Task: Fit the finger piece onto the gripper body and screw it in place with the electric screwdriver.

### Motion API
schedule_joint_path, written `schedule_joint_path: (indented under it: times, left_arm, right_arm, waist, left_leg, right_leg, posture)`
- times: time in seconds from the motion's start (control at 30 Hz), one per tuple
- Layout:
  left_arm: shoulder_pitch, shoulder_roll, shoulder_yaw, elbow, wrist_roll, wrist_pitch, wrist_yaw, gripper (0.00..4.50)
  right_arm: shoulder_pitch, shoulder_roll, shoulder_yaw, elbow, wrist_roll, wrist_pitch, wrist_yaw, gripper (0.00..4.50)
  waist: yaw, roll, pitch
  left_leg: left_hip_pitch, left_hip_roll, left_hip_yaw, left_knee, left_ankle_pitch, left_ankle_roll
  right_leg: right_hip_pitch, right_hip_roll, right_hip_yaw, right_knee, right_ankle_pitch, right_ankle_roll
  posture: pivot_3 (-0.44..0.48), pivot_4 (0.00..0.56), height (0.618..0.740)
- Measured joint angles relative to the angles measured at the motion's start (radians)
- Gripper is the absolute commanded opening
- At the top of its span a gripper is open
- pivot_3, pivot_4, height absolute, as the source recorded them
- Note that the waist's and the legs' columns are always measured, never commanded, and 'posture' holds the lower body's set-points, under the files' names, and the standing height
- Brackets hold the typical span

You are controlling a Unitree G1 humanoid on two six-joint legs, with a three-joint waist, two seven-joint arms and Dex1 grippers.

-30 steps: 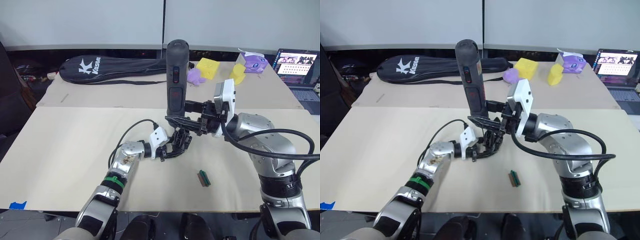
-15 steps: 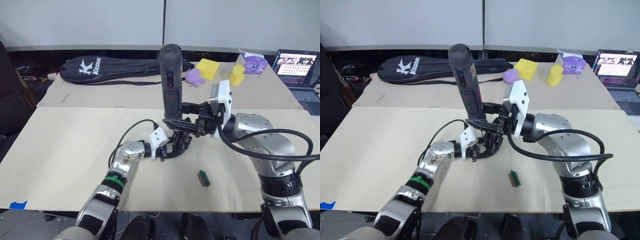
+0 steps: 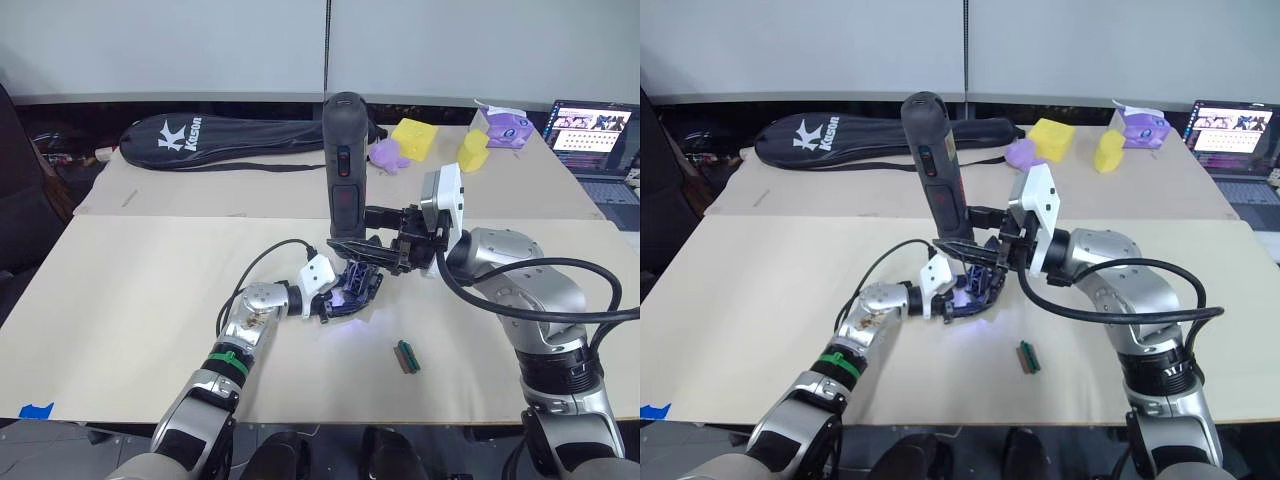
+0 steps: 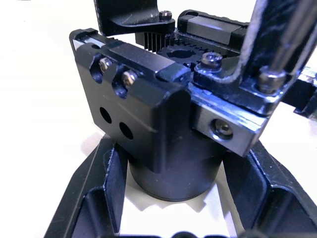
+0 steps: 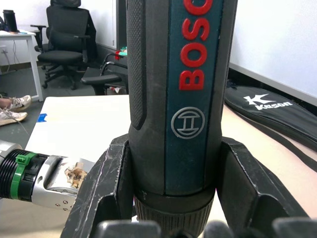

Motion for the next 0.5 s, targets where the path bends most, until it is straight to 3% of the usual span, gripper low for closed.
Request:
schedule_joint_path:
  times: [0.33,0.5]
  left_arm:
    - [-0.002,0.000,0.000,0.001,0.000,0.000,-0.001,2.29]
    - [-0.010,0.001,0.002,0.001,-0.005,-0.004,-0.003,2.29]
  right_arm:
    - [-0.004,-0.001,-0.016,-0.017,0.004,0.006,-0.003,1.91]
    - [-0.075,0.007,-0.061,-0.027,0.093,0.062,-0.016,1.91]
  waist:
    - [0.000,0.000,0.000]
    - [0.000,0.000,0.000]
  left_leg:
    - [0.000,0.000,0.000,0.000,0.000,0.000]
    - [-0.011,0.000,0.000,0.000,0.002,-0.003]
  right_leg:
    - [0.000,0.000,0.000,-0.001,0.000,0.000]
    - [-0.012,0.000,0.000,0.002,0.000,0.000]
  posture:
    - [0.000,0.150,0.723]
    - [0.000,0.150,0.723]
